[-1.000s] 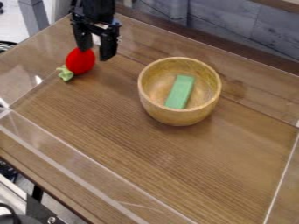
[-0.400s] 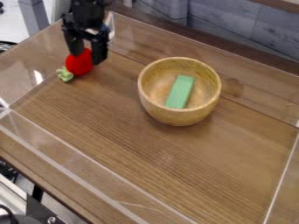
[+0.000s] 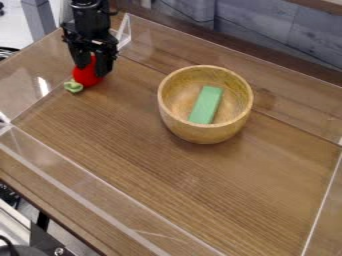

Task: Move the red fruit to the right

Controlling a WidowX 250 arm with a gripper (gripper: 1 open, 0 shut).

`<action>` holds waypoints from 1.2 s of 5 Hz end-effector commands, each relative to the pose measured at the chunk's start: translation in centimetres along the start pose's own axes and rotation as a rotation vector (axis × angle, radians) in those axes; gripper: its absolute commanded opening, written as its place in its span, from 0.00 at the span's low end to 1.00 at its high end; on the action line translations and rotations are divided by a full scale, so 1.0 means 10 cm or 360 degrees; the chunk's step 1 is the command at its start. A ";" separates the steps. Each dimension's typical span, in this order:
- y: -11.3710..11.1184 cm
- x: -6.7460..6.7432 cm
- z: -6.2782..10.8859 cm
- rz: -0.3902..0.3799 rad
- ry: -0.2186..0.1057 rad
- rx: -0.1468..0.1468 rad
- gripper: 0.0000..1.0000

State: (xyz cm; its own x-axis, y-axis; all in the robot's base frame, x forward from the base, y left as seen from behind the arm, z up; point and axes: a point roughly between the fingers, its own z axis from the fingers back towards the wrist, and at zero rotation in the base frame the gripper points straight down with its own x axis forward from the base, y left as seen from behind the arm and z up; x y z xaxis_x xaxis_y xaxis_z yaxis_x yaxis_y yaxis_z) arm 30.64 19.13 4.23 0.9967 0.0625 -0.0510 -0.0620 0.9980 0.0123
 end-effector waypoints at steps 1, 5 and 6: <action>-0.06 0.01 0.01 0.0014 -0.0009 -0.0005 1.00; 0.12 0.00 -0.18 0.0081 0.0025 -0.0041 1.00; 0.18 -0.03 -0.15 0.0021 0.0030 -0.0049 1.00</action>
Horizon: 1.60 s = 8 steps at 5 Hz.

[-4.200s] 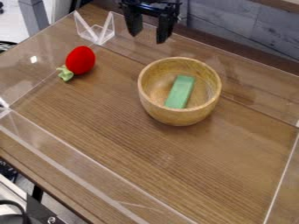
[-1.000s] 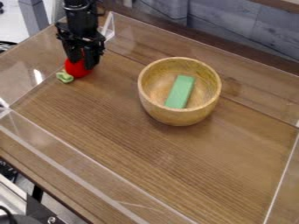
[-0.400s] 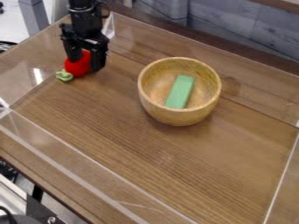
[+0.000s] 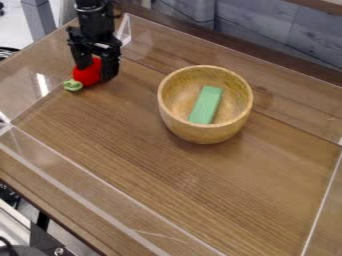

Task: Move the red fruit to the right

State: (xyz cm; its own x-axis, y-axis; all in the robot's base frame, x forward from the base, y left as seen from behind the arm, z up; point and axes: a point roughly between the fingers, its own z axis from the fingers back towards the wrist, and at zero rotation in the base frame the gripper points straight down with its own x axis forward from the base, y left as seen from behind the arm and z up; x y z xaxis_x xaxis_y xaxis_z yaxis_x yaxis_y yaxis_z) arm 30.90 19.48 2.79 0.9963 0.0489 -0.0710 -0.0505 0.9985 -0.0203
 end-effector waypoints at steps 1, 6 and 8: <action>0.19 -0.12 0.04 -0.0020 0.0003 -0.0008 1.00; 0.23 -0.27 0.81 0.0438 -0.0170 -0.0175 0.00; -0.13 -0.42 1.20 0.0262 -0.0190 -0.0277 0.00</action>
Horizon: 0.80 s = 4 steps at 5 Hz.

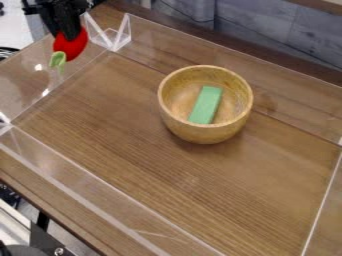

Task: Move the red fruit to the right

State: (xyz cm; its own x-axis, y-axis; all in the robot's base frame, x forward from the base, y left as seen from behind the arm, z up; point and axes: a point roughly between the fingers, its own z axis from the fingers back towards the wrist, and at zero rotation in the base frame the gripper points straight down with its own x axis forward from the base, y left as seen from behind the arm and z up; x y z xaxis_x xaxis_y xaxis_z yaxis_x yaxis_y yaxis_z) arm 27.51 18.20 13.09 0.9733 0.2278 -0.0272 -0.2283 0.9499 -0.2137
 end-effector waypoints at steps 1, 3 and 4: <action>-0.29 -0.16 0.12 -0.0240 -0.0039 0.0018 0.00; -0.78 -0.56 0.07 -0.0343 0.0012 -0.0009 0.00; -1.01 -0.79 -0.10 -0.0418 0.0062 0.0005 0.00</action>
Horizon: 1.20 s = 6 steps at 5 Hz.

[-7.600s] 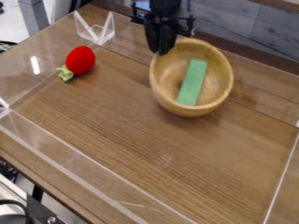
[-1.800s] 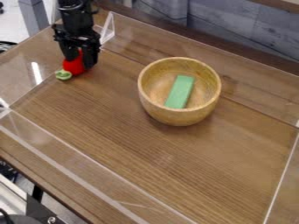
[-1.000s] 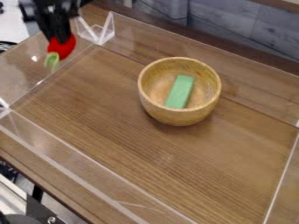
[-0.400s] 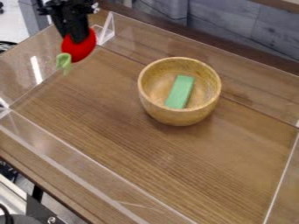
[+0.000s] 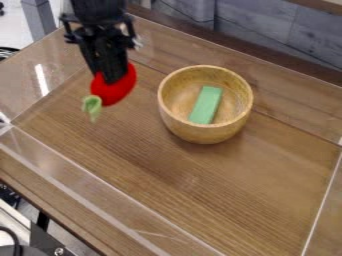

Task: Move the red fruit to the right

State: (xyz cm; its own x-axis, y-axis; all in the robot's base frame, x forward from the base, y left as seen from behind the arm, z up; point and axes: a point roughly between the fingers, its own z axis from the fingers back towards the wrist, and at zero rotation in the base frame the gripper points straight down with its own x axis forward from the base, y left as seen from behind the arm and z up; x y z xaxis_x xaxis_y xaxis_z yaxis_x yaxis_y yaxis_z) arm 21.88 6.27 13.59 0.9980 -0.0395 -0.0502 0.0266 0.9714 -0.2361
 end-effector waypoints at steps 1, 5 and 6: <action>-0.23 -0.13 -0.08 -0.0084 -0.0026 0.0048 0.00; -0.38 -0.35 -0.86 -0.0344 0.0064 0.0061 0.00; -0.45 -0.33 -1.06 -0.0272 0.0011 0.0076 0.00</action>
State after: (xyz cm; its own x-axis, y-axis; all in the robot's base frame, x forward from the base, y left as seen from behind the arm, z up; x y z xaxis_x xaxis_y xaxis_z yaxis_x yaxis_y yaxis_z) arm 17.57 -0.44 4.40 0.9780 -0.2071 -0.0268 0.1979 0.9602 -0.1971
